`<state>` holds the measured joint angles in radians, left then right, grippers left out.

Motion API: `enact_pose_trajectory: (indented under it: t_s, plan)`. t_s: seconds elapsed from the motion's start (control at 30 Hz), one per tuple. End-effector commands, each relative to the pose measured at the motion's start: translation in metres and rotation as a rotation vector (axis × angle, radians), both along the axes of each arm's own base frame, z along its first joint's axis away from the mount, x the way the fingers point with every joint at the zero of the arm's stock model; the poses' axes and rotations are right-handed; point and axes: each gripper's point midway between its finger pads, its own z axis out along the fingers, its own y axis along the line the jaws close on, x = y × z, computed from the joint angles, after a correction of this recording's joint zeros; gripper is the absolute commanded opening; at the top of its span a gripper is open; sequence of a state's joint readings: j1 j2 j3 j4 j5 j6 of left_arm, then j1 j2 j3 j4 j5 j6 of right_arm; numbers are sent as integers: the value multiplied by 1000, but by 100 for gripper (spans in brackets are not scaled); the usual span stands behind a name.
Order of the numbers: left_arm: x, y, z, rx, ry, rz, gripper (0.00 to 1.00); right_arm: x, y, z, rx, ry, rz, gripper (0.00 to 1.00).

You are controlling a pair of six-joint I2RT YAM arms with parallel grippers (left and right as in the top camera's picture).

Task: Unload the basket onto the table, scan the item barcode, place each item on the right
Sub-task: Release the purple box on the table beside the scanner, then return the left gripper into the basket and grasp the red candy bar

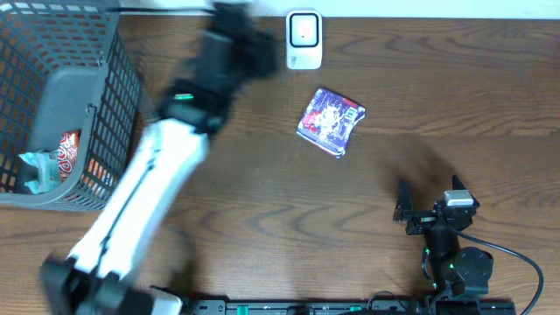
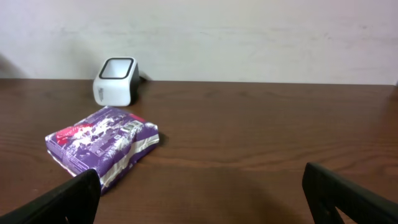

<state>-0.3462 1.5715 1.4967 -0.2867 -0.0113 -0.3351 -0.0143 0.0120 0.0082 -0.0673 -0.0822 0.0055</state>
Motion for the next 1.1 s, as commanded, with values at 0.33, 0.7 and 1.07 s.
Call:
enact_pose_trajectory:
  t_s: [0.33,0.7,1.07]
  plan:
    - [-73,318,114,127,-235,716,90,0,3,0,-14,-1,16,99]
    - [-107,417,-6,383,247,774,98,0,3,0,-14,-1,16,99]
    - [-107,425,-100,337,524,641,98,0,3,0,-14,-1,16,99]
